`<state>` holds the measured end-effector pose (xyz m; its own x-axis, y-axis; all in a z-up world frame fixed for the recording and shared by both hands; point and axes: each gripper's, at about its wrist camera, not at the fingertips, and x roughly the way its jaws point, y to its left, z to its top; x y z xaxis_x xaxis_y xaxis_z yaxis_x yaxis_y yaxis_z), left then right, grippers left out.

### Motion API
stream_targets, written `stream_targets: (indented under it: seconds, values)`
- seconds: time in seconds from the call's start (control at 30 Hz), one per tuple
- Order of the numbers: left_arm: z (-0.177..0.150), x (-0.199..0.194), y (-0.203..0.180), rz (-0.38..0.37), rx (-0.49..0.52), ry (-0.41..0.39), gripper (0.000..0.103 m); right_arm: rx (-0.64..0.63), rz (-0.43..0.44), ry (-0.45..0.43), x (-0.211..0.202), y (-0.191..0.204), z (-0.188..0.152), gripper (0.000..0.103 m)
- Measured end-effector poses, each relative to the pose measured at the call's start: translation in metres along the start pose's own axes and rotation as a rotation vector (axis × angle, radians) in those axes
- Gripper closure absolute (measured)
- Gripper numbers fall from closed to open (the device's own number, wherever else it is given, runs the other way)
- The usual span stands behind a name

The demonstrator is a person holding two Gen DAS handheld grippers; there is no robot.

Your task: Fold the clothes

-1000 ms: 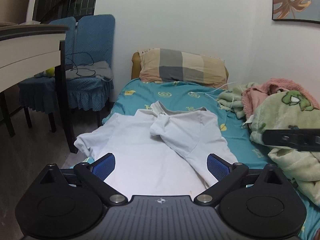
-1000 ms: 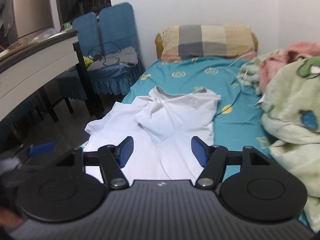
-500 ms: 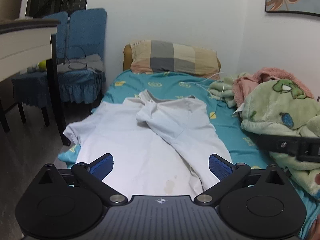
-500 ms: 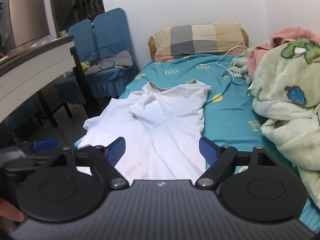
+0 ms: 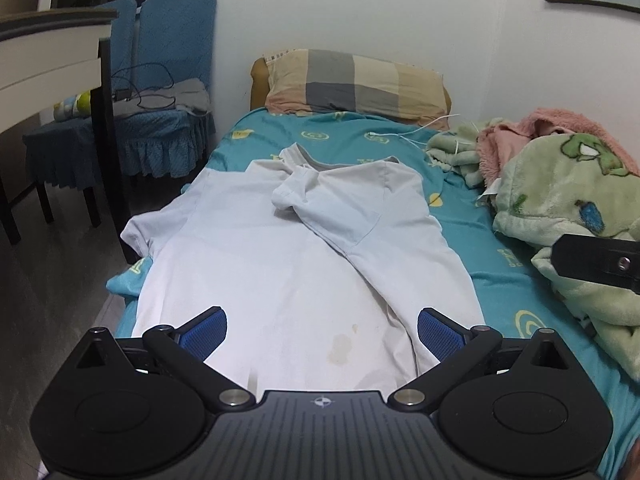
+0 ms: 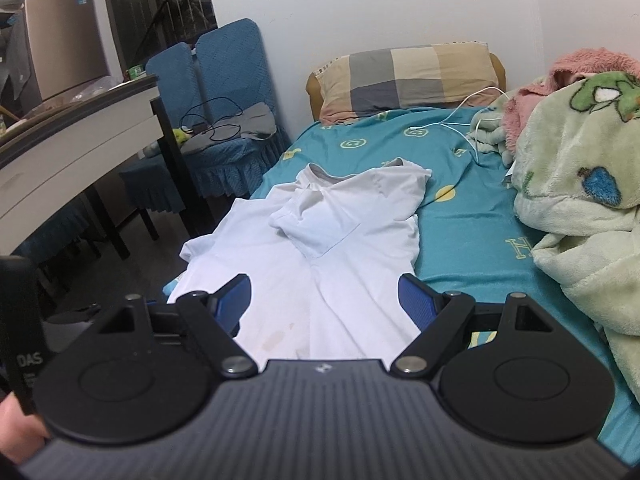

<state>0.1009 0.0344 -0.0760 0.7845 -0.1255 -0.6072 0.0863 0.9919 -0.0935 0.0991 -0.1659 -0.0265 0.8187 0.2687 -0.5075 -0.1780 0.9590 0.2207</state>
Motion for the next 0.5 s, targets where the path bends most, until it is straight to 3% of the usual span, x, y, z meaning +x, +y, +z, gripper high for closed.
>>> stream_targets:
  seconds: [0.37,0.5]
  values:
    - [0.025,0.046,0.055,0.093,-0.166,0.063,0.000,0.030,-0.003,0.021,0.005,-0.009,-0.001,0.021]
    - [0.048,0.078,0.123,0.128,-0.440,0.084,0.000,0.054,-0.022,0.052,0.021,-0.018,-0.002,0.021]
